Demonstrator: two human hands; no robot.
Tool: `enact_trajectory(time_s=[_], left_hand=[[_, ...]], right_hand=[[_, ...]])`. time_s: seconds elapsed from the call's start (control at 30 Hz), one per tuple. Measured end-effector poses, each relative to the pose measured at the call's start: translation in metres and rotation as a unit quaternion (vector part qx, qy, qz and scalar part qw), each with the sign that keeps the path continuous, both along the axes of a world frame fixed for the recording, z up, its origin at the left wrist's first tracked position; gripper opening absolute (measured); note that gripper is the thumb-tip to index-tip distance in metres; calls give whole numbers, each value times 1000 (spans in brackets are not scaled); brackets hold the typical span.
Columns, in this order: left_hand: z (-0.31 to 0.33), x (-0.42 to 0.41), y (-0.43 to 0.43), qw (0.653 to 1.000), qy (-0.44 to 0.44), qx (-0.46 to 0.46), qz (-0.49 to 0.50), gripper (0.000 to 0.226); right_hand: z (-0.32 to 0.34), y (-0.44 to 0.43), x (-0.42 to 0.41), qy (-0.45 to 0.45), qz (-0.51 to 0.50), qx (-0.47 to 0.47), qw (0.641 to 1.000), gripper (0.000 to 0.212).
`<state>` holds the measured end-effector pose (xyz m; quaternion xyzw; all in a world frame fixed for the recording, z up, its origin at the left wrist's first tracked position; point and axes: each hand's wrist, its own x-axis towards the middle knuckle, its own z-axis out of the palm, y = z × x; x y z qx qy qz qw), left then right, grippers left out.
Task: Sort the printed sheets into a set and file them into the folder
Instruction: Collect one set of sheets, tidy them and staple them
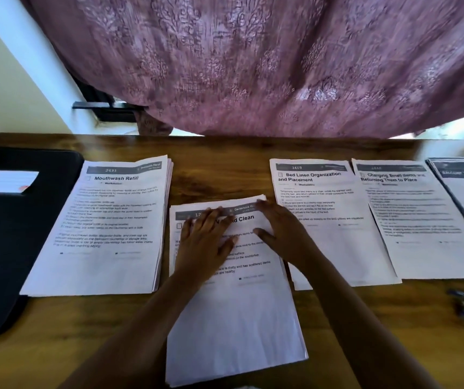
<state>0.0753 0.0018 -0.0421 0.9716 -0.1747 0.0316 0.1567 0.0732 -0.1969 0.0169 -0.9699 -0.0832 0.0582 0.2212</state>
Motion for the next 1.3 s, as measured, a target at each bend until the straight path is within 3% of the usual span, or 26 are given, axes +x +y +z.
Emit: enact_trajectory(time_s=[0.17, 0.27, 0.33, 0.43, 0.53, 0.6, 0.67, 0.7, 0.77, 0.83, 0.9, 0.97, 1.03, 1.1, 1.2, 1.3], left_hand=[[-4, 1, 3, 1000, 8, -7, 9, 60], [-5, 2, 3, 1000, 12, -19, 12, 61], [-4, 1, 2, 999, 21, -37, 15, 63], [-1, 1, 4, 996, 31, -79, 19, 63], [2, -1, 5, 989, 49, -140, 19, 59], [5, -2, 4, 977, 63, -201, 25, 54], [5, 0, 4, 962, 54, -268, 21, 61], [4, 1, 6, 957, 42, -287, 9, 68], [0, 3, 10, 959, 30, -281, -17, 75], [-4, 4, 12, 965, 20, -261, -22, 63], [-5, 3, 13, 962, 7, -273, -10, 53], [-6, 3, 13, 961, 15, -276, -5, 51], [-7, 3, 14, 963, 19, -268, -10, 48], [-5, 2, 14, 960, 27, -279, -13, 45], [0, 0, 14, 951, 57, -304, -25, 47], [2, -2, 17, 932, 96, -346, -39, 47]], right_hand=[[-25, -1, 19, 35, 6, -33, 999, 73], [-28, 4, 13, -3, -4, -19, 1000, 69], [-22, 9, 6, -49, -63, 1, 997, 68], [-10, 15, -2, -37, -210, 126, 969, 66], [-10, 18, -4, 6, -242, 247, 938, 62], [-11, 23, -7, -24, -154, 192, 969, 63], [-12, 29, -13, -77, -7, 48, 996, 57], [-19, 28, -15, -117, 80, -24, 990, 55], [-27, 24, -20, -121, 165, -50, 977, 53], [-24, 19, -26, -55, 143, 38, 988, 74], [-20, 14, -20, -50, 44, 113, 991, 80], [-20, 7, -5, -75, -26, 77, 994, 66], [-27, 1, 7, -32, -7, -12, 999, 65], [-35, 0, 12, 3, 16, -41, 999, 69], [-34, 4, 7, -47, 6, -31, 998, 64], [-25, 14, -2, -72, -120, 39, 989, 63]])
